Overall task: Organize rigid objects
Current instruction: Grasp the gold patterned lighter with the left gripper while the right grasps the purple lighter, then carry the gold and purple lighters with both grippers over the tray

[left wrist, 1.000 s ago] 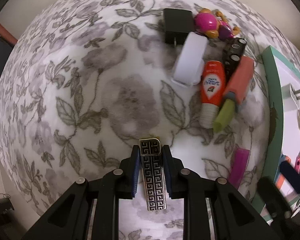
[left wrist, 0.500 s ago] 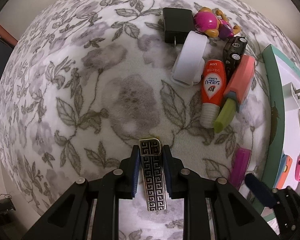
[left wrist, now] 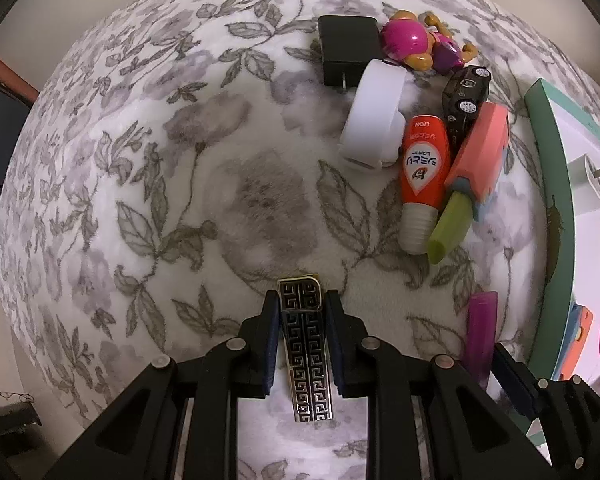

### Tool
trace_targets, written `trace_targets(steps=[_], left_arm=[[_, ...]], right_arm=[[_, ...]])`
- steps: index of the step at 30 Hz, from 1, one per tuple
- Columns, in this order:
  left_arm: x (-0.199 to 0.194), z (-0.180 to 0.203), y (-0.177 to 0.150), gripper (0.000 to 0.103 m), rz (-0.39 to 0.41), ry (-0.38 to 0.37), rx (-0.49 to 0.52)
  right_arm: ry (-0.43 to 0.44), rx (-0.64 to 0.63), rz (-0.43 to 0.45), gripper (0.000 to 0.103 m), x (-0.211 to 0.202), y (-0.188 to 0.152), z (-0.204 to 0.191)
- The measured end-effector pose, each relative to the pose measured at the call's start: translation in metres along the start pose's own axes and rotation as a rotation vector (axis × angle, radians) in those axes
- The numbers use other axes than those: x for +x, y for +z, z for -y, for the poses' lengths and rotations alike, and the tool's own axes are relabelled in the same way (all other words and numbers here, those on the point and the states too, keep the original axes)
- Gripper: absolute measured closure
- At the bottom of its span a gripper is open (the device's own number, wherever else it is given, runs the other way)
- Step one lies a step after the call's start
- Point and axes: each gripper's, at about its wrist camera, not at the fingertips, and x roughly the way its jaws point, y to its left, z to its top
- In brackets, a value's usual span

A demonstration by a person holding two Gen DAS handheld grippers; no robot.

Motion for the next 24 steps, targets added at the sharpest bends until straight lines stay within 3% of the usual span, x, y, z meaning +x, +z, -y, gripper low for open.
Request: trace_targets(steps=[11,24], left_arm=[[-0.008,0.001,0.003,0.081,0.000,-0.029,-0.014],[-0.054,-0.015,0.009,0.081,0.110,-0.078,-0.037]], right_arm=[[0.051,0.053,0.006,0.082,-0.003,0.000,0.012],[0.127,0.147,0.070,0.082,-0.036,0.004,0.042]])
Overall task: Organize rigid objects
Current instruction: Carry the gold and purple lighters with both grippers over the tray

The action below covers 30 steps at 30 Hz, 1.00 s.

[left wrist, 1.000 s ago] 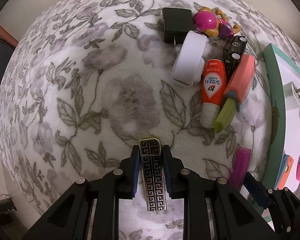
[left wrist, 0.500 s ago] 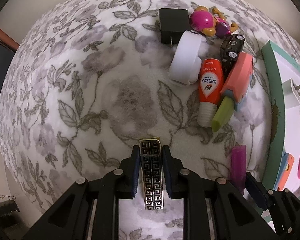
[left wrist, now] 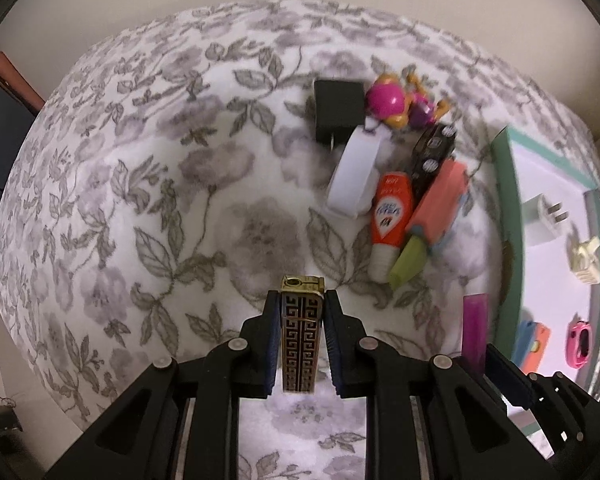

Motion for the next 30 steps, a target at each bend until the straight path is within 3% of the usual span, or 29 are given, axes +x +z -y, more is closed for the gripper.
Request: trace_targets(steps=[9,15,18,24,30], left_arm=[[-0.044,0.004,0.002,0.081,0.129,-0.049,-0.013],[-0.070,0.006,0.004,0.081,0.209,-0.094,-0.014],[-0.084,0.013,0.002,0.081,0.240,-0.152,0.002],[-0.107,0.042,-0.004,0.081,0.308,-0.230,0.074],[-0.115,0.083,-0.015,0.081,0.328,-0.284,0.178]], right_arm=[[0.028,0.050,0.124,0.082,-0.045,0.008,0.010],[-0.001,0.100,0.233,0.082,-0.089,0.012,0.028],[-0.033,0.126,0.285,0.082,-0.111,0.012,0.038],[-0.064,0.190,0.339,0.082,-0.139,0.008,0.065],[-0.108,0.268,0.373,0.082,-0.156,0.001,0.100]])
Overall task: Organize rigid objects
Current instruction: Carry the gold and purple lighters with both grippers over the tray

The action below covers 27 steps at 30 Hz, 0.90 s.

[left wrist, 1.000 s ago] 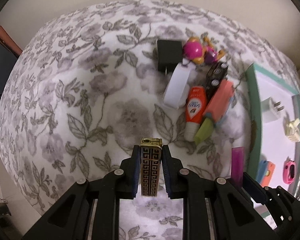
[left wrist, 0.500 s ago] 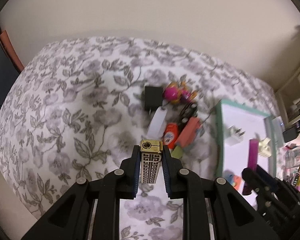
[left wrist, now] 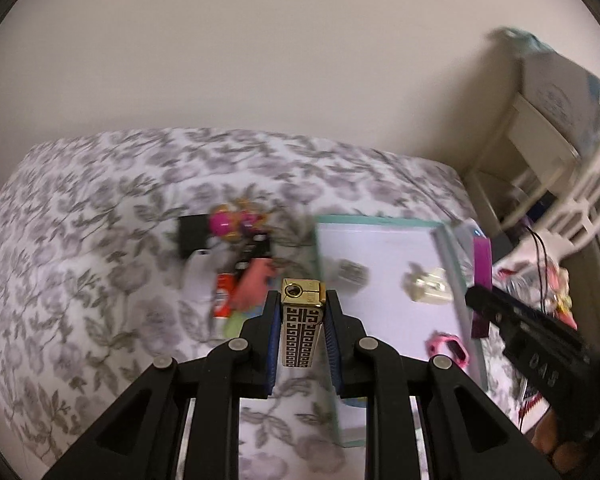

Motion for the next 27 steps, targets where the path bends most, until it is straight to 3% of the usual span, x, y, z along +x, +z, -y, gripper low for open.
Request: trace_targets(steps=[12,21,27], left_arm=[[0.031,0.070,-0.020,0.081,-0.072,-0.087,0.176],[0.074,0.091,-0.044,0.081,-0.209,-0.093,0.215],[0.087,0.094,-0.049,0.081,-0.215,-0.082,0.211]], right_arm=[[-0.129,0.089,0.019,0.082,-0.009,0.003,0.059],[-0.165,0.063,-0.143,0.081,0.046,-0.018,0.063],[-0.161,0.078,-0.215,0.081,0.069,-0.031,0.070]])
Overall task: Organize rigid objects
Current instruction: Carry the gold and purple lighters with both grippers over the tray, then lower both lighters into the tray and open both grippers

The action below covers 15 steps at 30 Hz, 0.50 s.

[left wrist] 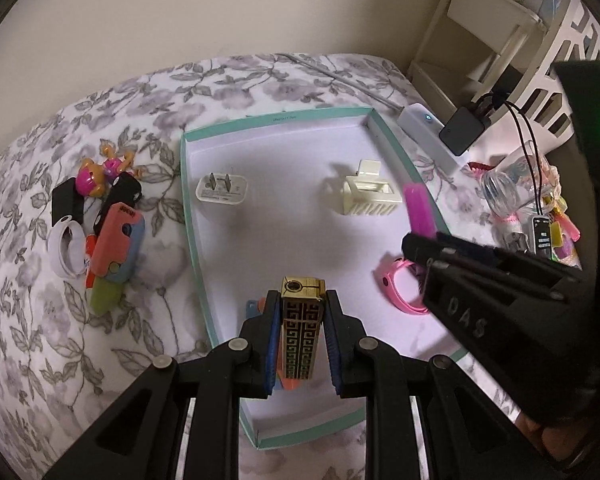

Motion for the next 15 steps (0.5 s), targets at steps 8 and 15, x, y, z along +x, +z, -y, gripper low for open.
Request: trace_targets(steps=[8,15], left_arm=[[0.026,-0.001,0.003,0.081,-0.022,0.037,-0.015],[0.041,-0.001,0.002,0.081,-0.049,0.064,-0.016]], right_arm=[[-0.012,0.001,-0.050,0.081,0.019,-0.003,0.001],[-0.010,0.001,-0.079,0.081,0.032,-0.006,0.003]])
